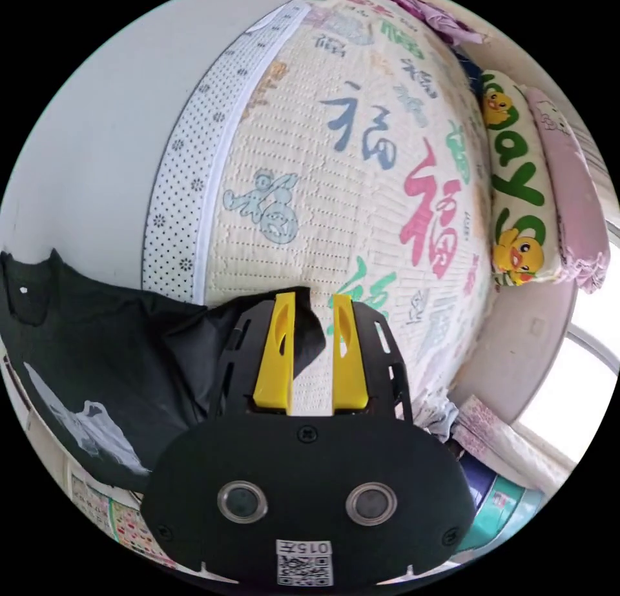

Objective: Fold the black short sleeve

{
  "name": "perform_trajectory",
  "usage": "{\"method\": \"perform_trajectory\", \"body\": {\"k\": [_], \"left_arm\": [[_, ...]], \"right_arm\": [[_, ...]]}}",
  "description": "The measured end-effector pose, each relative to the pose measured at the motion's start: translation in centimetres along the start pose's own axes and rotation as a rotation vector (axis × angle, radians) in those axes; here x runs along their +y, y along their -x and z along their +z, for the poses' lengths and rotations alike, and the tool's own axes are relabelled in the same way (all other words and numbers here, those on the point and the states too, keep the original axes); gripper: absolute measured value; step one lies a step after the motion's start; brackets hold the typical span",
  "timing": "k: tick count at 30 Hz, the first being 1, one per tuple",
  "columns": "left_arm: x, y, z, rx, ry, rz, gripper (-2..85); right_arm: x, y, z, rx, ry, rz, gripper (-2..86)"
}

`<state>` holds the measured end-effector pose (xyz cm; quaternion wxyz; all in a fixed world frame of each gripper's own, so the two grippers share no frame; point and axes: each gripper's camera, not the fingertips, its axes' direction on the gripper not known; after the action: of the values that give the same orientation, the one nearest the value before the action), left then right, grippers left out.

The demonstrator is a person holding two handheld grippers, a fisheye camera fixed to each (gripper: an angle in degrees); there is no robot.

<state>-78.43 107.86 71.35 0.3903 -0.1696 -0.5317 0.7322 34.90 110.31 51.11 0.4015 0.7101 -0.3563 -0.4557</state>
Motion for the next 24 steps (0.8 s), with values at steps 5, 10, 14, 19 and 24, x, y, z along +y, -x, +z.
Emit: {"method": "perform_trajectory", "body": {"k": [5, 10, 14, 19, 24], "left_arm": [[3.2, 0.3, -3.0, 0.168, -0.084, -0.013, 0.1], [12.3, 3.5, -11.8, 0.289, -0.262, 0.068, -0.5], [19.0, 8.3, -16.0, 0.241, -0.308, -0.032, -0.6], [24.7, 13.0, -17.1, 0.227, -0.299, -0.145, -0.6], [26.5, 14.1, -16.8, 0.282, -0.295, -0.2, -0.6]], "right_arm": [[-0.4, -1.2, -2.3, -0.053, -0.033, 0.001, -0.6], [-2.2, -1.6, -5.3, 0.009, -0.108, -0.048, -0.4], [-4.4, -2.0, -4.8, 0.03, -0.082, -0.096, -0.1], [-7.7, 0.8, -0.3, 0.155, 0.066, -0.287, 2.9], [-10.2, 3.8, 4.1, 0.207, 0.165, -0.439, 6.1]]}}
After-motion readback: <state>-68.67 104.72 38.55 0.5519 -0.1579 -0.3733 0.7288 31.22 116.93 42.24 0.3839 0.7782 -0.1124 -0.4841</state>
